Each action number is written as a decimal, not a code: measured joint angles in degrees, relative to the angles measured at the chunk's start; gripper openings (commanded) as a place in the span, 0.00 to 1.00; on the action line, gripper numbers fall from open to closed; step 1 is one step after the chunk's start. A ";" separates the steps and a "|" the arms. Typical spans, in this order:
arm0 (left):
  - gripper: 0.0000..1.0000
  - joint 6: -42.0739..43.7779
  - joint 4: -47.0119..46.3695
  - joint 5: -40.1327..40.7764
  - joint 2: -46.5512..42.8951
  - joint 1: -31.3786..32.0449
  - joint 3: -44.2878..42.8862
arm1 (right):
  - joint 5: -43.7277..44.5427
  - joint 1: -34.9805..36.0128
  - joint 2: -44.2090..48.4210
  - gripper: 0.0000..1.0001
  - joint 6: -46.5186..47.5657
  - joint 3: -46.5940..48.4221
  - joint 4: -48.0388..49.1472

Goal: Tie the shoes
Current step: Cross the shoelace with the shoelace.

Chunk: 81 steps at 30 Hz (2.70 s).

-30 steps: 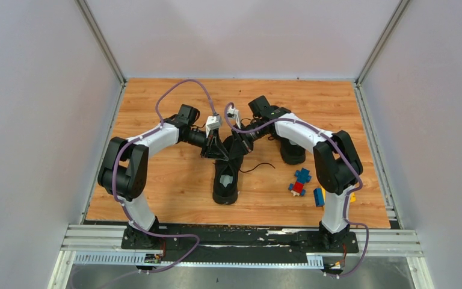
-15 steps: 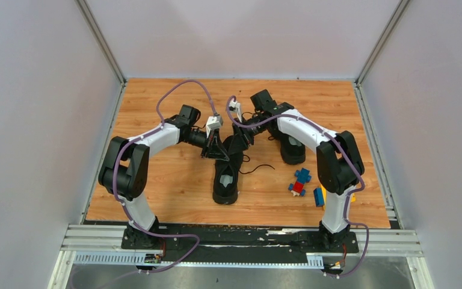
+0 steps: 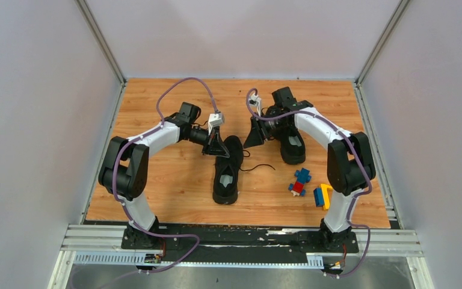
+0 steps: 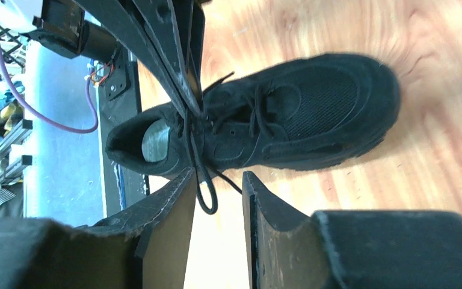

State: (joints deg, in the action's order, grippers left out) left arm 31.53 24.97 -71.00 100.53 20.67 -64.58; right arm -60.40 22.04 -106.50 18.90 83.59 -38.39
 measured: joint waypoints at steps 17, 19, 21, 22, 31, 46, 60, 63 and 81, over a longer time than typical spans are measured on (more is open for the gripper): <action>0.00 -2.73 0.74 3.76 -0.83 0.00 0.17 | 2.82 2.54 -5.84 0.36 1.51 -2.19 -0.07; 0.00 -2.84 0.59 3.82 -0.96 0.02 0.42 | 2.10 2.54 -5.84 0.36 2.93 -0.96 -1.44; 0.00 -2.93 0.50 4.02 -1.07 0.17 0.63 | 1.20 2.29 -5.84 0.36 4.20 0.57 -2.67; 0.00 -3.02 0.33 4.11 -1.11 0.28 0.81 | 0.52 1.99 -5.81 0.37 4.85 1.38 -3.30; 0.00 -7.23 -5.51 8.46 -3.17 2.38 4.37 | 1.66 -3.28 -7.06 0.37 3.52 4.55 -3.08; 0.00 -10.99 -9.29 16.15 -5.33 3.76 4.87 | 2.03 2.45 -14.73 0.33 1.60 7.50 0.31; 0.00 -9.57 -5.84 21.42 -9.55 4.02 5.81 | -2.23 4.24 -11.26 0.33 1.31 5.29 -1.01; 0.00 -9.01 -4.48 23.43 -11.78 4.11 5.88 | -2.08 4.48 -11.26 0.34 0.42 5.29 -1.20; 0.00 -11.78 -7.69 33.88 -16.28 7.26 10.43 | -6.05 3.30 -11.26 0.47 -1.84 3.78 0.17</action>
State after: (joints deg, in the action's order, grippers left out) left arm 19.75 17.28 -37.12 84.25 27.92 -54.15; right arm -66.46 25.34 -117.75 17.06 87.37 -38.22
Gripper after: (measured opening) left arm 0.009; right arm 0.456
